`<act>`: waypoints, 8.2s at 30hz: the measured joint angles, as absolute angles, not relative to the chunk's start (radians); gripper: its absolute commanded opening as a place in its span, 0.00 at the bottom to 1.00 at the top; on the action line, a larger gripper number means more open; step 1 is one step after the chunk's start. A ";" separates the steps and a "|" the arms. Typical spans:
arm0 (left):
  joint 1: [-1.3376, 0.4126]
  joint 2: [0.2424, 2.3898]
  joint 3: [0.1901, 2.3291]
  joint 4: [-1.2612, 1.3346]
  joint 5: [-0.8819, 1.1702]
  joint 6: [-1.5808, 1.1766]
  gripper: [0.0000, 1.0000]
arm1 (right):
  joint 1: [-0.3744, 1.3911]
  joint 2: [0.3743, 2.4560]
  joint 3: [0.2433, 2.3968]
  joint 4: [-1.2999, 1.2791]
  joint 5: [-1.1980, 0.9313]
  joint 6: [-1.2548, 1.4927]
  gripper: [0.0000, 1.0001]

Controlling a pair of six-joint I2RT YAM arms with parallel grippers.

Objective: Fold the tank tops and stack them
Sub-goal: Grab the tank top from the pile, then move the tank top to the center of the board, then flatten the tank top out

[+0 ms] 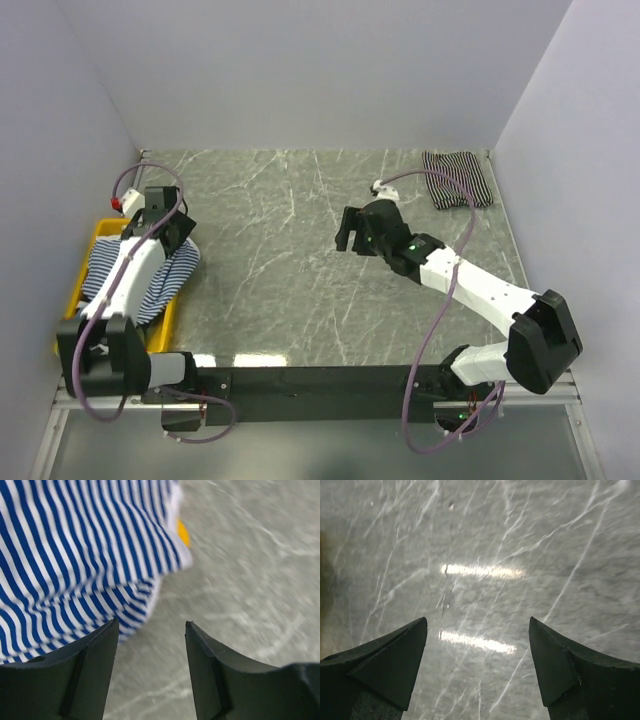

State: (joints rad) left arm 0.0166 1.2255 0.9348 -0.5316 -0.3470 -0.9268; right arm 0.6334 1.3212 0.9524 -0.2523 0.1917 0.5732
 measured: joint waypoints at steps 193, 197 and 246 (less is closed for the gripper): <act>-0.786 1.639 1.024 -0.780 -0.529 -0.722 0.40 | 0.561 1.180 0.646 -0.120 0.064 0.613 0.60; -0.778 1.625 1.007 -0.774 -0.508 -0.719 0.42 | 0.561 1.180 0.643 -0.118 0.064 0.613 0.60; -0.704 1.332 1.398 -0.757 -0.171 -0.702 0.01 | 0.567 1.079 0.425 -0.037 0.001 0.689 0.61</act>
